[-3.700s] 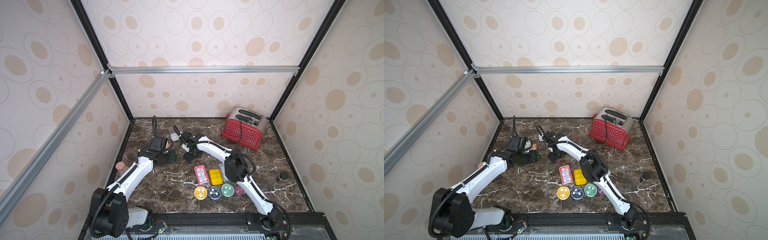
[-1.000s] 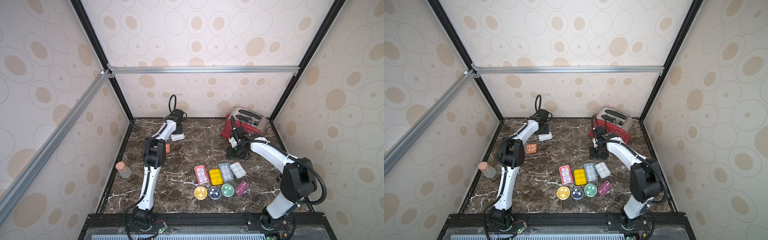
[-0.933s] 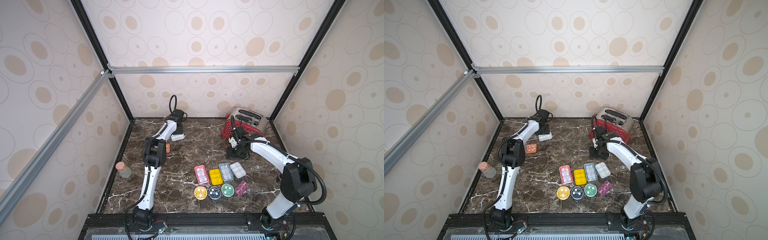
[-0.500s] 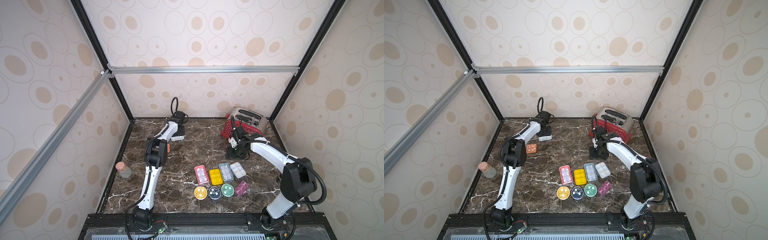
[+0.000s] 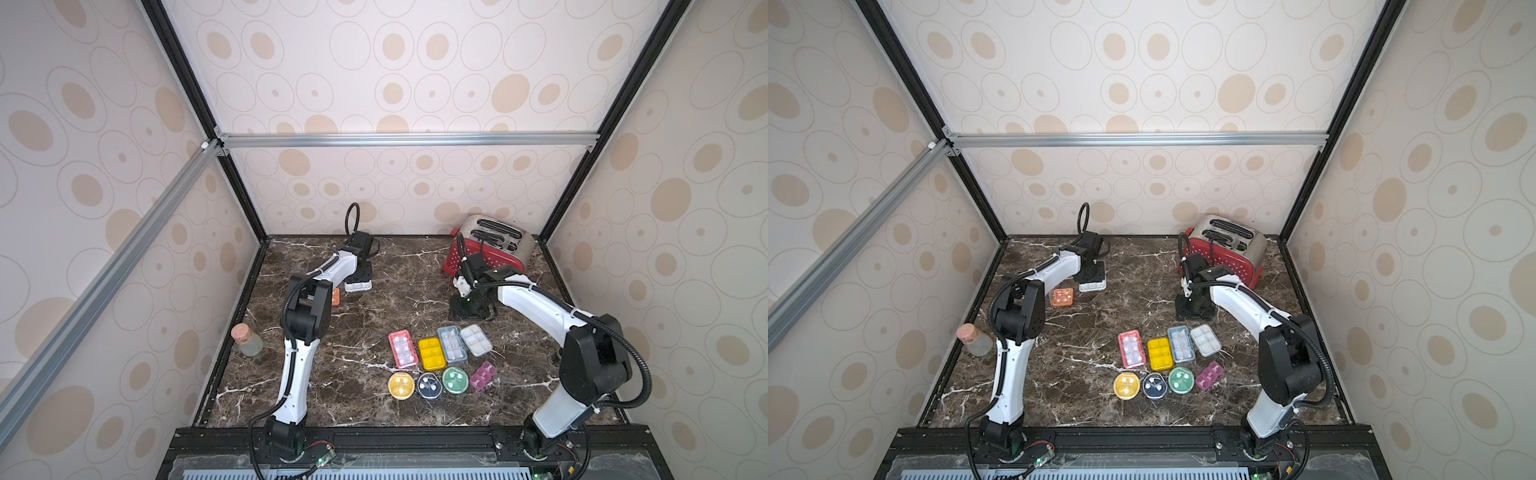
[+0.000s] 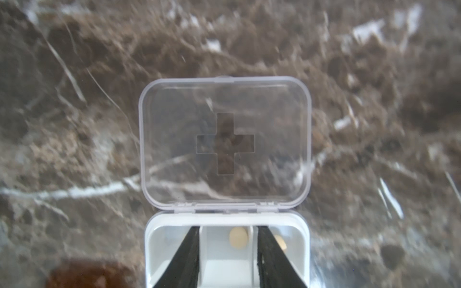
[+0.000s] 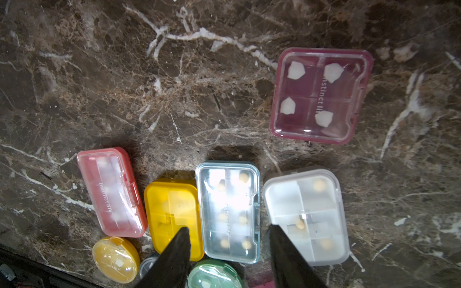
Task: Close pillboxes
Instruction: Move the pillbox to the center of the board, then close the lid on the pillbox.
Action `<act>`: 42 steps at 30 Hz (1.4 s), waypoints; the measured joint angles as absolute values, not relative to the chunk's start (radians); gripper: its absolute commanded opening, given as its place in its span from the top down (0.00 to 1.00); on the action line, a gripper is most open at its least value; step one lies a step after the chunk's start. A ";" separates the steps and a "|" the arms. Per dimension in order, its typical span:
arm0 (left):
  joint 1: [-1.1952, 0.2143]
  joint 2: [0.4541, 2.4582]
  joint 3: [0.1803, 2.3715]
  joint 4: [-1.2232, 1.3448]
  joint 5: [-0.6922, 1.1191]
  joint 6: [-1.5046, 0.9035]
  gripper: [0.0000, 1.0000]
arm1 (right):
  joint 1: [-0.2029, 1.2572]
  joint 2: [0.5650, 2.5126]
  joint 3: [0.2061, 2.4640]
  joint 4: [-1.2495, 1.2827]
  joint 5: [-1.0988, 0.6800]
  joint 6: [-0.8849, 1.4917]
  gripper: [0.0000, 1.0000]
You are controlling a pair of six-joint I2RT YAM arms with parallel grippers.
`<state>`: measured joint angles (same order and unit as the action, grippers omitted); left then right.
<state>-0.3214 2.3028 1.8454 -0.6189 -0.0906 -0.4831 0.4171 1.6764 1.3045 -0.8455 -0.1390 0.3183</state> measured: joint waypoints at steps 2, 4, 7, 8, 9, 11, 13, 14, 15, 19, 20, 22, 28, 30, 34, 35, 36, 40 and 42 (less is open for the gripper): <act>-0.345 2.264 1.781 -0.602 -0.076 -0.485 0.63 | 0.433 1.688 1.319 -0.843 -0.139 0.324 0.48; -0.373 2.226 1.718 -0.578 -0.060 -0.490 0.61 | 0.445 1.698 1.327 -0.834 -0.141 0.330 0.48; -0.422 2.169 1.624 -0.540 -0.036 -0.506 0.61 | 0.455 1.702 1.328 -0.818 -0.148 0.341 0.47; -0.436 2.151 1.595 -0.528 -0.027 -0.512 0.61 | 0.455 1.702 1.328 -0.812 -0.154 0.346 0.47; -0.451 2.130 1.561 -0.511 -0.018 -0.520 0.61 | 0.455 1.702 1.328 -0.804 -0.160 0.352 0.46; -0.474 2.092 1.501 -0.488 -0.002 -0.534 0.60 | 0.455 1.702 1.328 -0.788 -0.169 0.357 0.44; -0.489 2.062 1.457 -0.472 0.015 -0.546 0.53 | 0.456 1.702 1.330 -0.773 -0.177 0.360 0.43; -0.495 2.050 1.441 -0.466 0.023 -0.551 0.47 | 0.457 1.702 1.331 -0.766 -0.181 0.360 0.42; -0.499 2.037 1.423 -0.458 0.036 -0.556 0.42 | 0.459 1.702 1.332 -0.759 -0.184 0.361 0.42; -0.502 1.981 1.383 -0.463 0.063 -0.560 0.33 | 0.473 1.719 1.366 -0.731 -0.207 0.355 0.41; -0.502 1.967 1.384 -0.466 0.062 -0.559 0.32 | 0.477 1.732 1.382 -0.725 -0.211 0.353 0.41; -0.502 1.920 1.384 -0.480 0.059 -0.553 0.31 | 0.487 1.770 1.426 -0.709 -0.217 0.344 0.41; -0.502 1.684 1.328 -0.505 0.032 -0.546 0.33 | 0.506 1.920 1.568 -0.650 -0.270 0.304 0.42; -0.502 1.587 1.246 -0.494 0.033 -0.556 0.35 | 0.508 1.981 1.625 -0.631 -0.290 0.289 0.43; -0.501 1.468 1.040 -0.452 0.028 -0.592 0.40 | 0.511 2.120 1.762 -0.603 -0.329 0.259 0.45; -0.501 1.464 0.997 -0.442 0.029 -0.602 0.40 | 0.512 2.155 1.799 -0.603 -0.339 0.252 0.45; -0.500 1.467 0.957 -0.431 0.033 -0.611 0.40 | 0.512 2.193 1.843 -0.604 -0.348 0.245 0.45; -0.499 1.538 0.888 -0.397 0.085 -0.638 0.43 | 0.513 2.331 2.008 -0.621 -0.386 0.235 0.42; -0.499 1.575 0.880 -0.360 0.112 -0.649 0.45 | 0.513 2.393 2.082 -0.632 -0.402 0.233 0.40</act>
<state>-0.4992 1.5749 0.8799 -0.3599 0.1123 -0.6491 0.5133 2.3928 2.0823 -0.6323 -0.4015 0.2329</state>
